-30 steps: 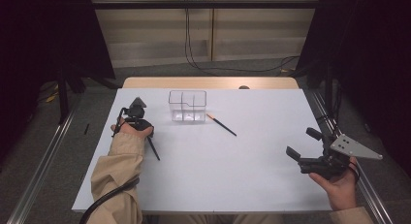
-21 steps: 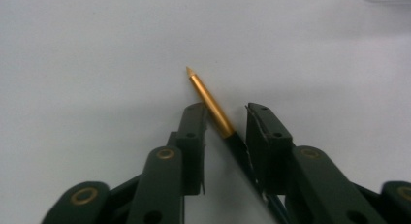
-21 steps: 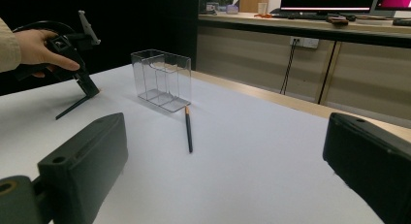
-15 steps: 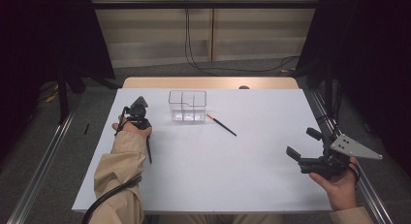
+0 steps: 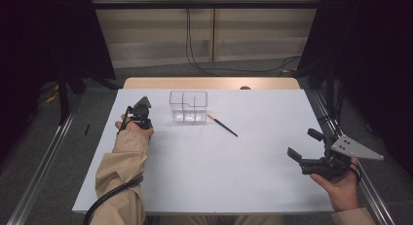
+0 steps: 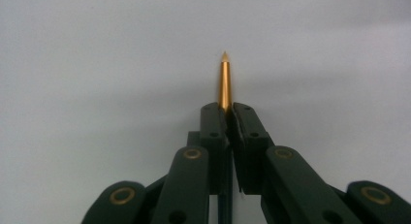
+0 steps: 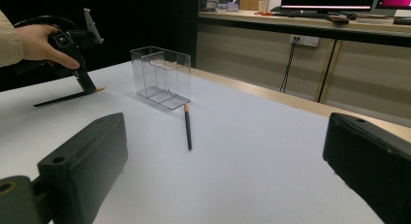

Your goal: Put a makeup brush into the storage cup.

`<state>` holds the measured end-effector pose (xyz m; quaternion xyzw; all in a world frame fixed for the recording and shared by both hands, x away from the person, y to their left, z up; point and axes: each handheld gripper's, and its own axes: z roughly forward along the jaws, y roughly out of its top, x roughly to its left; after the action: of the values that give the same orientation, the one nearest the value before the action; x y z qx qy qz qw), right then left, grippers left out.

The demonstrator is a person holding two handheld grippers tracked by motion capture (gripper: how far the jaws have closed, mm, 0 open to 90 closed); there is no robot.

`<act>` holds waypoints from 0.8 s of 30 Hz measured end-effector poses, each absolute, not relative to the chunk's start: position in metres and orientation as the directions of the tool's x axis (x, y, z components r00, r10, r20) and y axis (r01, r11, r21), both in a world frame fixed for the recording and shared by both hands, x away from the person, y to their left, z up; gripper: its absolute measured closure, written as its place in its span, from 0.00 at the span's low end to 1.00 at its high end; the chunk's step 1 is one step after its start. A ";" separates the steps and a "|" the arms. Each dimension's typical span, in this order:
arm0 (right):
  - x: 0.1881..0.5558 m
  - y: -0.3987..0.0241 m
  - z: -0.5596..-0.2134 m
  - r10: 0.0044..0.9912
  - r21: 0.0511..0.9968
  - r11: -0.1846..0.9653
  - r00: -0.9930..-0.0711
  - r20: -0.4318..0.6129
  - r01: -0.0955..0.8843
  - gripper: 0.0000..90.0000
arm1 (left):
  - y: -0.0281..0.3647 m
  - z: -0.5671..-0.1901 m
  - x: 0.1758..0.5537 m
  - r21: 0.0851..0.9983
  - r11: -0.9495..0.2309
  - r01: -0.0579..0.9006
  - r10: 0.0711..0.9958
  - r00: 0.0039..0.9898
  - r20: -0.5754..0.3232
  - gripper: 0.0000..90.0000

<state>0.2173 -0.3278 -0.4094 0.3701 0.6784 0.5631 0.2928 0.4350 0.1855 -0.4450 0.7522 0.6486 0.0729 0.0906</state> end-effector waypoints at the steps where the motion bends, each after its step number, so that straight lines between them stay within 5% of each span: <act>1: 0.217 -0.328 -0.410 0.832 0.980 0.092 -0.555 0.020 0.174 0.02 | 0.186 -0.445 0.435 0.228 -0.143 0.963 0.989 0.148 -0.007 0.94; 24: 0.220 -0.327 -0.413 0.834 0.976 0.091 -0.551 0.033 0.196 0.00 | 0.197 -0.428 0.431 0.346 -0.104 0.932 0.985 0.145 -0.096 0.94</act>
<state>0.2197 -0.3270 -0.4135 0.3781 0.6812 0.5581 0.2857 0.4311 0.1975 -0.4275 0.7385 0.6490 0.0798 0.1644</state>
